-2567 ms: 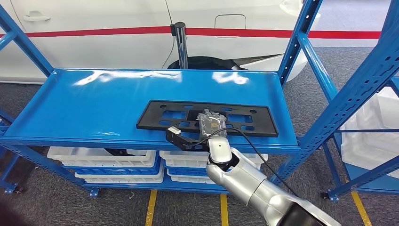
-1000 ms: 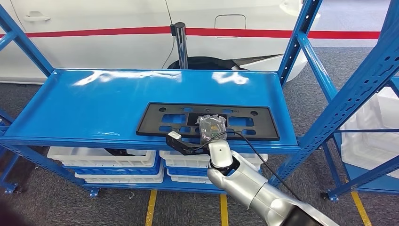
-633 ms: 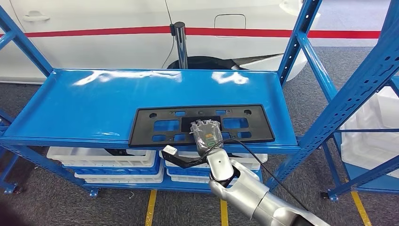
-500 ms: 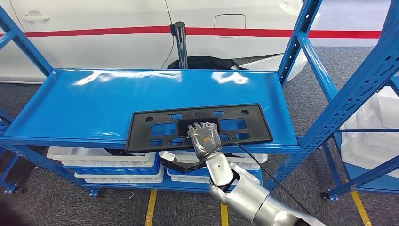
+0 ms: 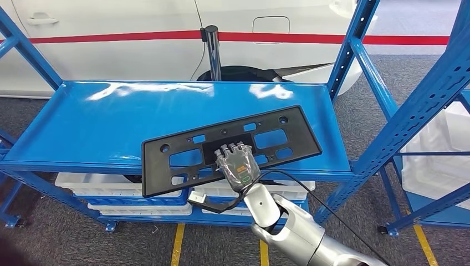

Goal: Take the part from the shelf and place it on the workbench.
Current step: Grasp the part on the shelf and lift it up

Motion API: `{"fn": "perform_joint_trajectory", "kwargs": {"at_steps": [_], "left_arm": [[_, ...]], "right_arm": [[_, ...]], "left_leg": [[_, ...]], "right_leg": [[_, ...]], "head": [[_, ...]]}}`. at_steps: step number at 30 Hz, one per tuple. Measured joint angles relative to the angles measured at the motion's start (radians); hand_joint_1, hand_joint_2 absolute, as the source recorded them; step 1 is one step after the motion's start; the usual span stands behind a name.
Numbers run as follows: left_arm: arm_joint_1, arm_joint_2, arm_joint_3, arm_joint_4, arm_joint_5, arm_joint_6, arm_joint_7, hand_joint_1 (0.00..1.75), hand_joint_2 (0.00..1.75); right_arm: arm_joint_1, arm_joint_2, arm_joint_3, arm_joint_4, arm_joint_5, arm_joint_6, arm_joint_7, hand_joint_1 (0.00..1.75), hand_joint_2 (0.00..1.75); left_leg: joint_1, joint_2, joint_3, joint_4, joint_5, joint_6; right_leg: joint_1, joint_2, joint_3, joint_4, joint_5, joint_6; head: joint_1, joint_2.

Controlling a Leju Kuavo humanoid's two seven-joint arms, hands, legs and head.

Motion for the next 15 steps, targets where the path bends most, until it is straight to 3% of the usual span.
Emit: {"fn": "perform_joint_trajectory", "kwargs": {"at_steps": [6, 10, 12, 13, 15], "left_arm": [[-0.002, 0.000, -0.002, 0.000, 0.002, -0.009, 0.000, 0.00, 1.75], [-0.002, 0.001, -0.003, 0.000, 0.009, -0.016, 0.001, 0.00, 1.75], [-0.002, 0.001, -0.002, 0.000, 0.010, -0.018, 0.001, 0.00, 1.75], [-0.004, 0.001, -0.002, 0.000, 0.010, -0.019, 0.001, 0.00, 1.75], [-0.006, 0.000, -0.003, 0.000, 0.009, -0.020, 0.001, 0.00, 1.75]], "right_arm": [[-0.002, -0.017, -0.005, -0.038, 0.003, 0.007, -0.006, 1.75, 1.75], [-0.005, -0.022, -0.011, -0.060, -0.001, 0.013, -0.008, 1.75, 1.75], [-0.008, -0.023, -0.015, -0.071, -0.007, 0.017, -0.009, 1.75, 1.75], [-0.009, -0.024, -0.016, -0.076, -0.012, 0.018, -0.010, 1.75, 1.75], [-0.010, -0.027, -0.020, -0.082, -0.018, 0.019, -0.010, 1.75, 1.75]], "left_leg": [[0.000, 0.000, 0.000, 0.000, 0.000, 0.000], [-0.004, 0.000, -0.002, 0.004, -0.003, 0.010], [0.000, 0.001, 0.003, -0.010, 0.009, 0.017], [0.004, 0.002, 0.007, -0.020, 0.018, 0.020], [0.011, 0.004, 0.010, -0.034, 0.029, 0.024]], "right_leg": [[0.000, 0.000, 0.000, 0.000, 0.000, 0.000], [-0.005, -0.001, 0.001, -0.005, 0.005, 0.006], [-0.004, -0.001, 0.001, -0.004, 0.004, 0.012], [-0.004, -0.001, -0.004, 0.010, -0.010, 0.015], [-0.006, -0.001, -0.040, 0.101, -0.074, 0.024]], "head": [[0.000, 0.000], [0.000, 0.000], [0.000, 0.000], [0.000, 0.000], [0.000, 0.000]]}}
